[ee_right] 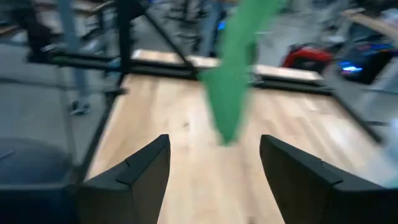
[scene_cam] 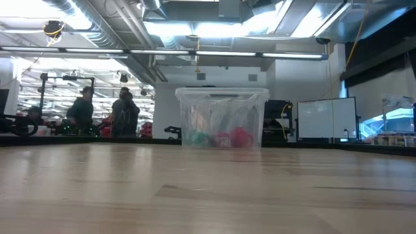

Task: Roll bandage
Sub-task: Roll the green bandage

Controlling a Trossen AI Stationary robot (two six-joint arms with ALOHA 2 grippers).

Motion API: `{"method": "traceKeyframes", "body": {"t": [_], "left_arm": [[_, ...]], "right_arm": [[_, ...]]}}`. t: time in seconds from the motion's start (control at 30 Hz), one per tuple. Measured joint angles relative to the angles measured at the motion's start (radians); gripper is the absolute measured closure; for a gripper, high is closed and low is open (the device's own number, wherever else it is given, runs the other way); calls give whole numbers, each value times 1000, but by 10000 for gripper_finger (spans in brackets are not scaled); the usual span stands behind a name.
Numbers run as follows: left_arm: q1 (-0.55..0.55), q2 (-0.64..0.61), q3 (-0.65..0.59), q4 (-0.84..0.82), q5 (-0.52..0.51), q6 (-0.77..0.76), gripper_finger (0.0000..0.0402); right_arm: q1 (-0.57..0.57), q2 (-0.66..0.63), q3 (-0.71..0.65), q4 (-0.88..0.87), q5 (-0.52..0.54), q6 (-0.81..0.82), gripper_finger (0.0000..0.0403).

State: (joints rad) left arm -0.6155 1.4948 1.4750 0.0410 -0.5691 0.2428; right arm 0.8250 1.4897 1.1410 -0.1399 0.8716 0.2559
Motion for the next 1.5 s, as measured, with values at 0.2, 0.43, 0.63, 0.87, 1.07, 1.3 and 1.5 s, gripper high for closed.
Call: {"method": "traceKeyframes", "body": {"t": [0.2,0.43,0.63,0.87,1.07,1.3,1.5], "left_arm": [[0,0,0,0,0,0,384],[0,0,0,-3,0,0,384],[0,0,0,-4,0,0,384],[-8,0,0,2,0,14,384],[-12,0,0,4,1,19,384],[-42,-3,0,25,0,29,384],[-59,-12,0,68,-26,72,384]], "right_arm": [[15,11,2,-1,167,9,155],[-90,69,2,137,40,-48,155],[-139,86,2,214,13,-141,155],[-145,86,2,214,-28,-160,218],[-145,94,-26,213,-25,-188,368],[-79,88,-28,154,108,-212,395],[-47,88,-28,90,101,-138,398]]}}
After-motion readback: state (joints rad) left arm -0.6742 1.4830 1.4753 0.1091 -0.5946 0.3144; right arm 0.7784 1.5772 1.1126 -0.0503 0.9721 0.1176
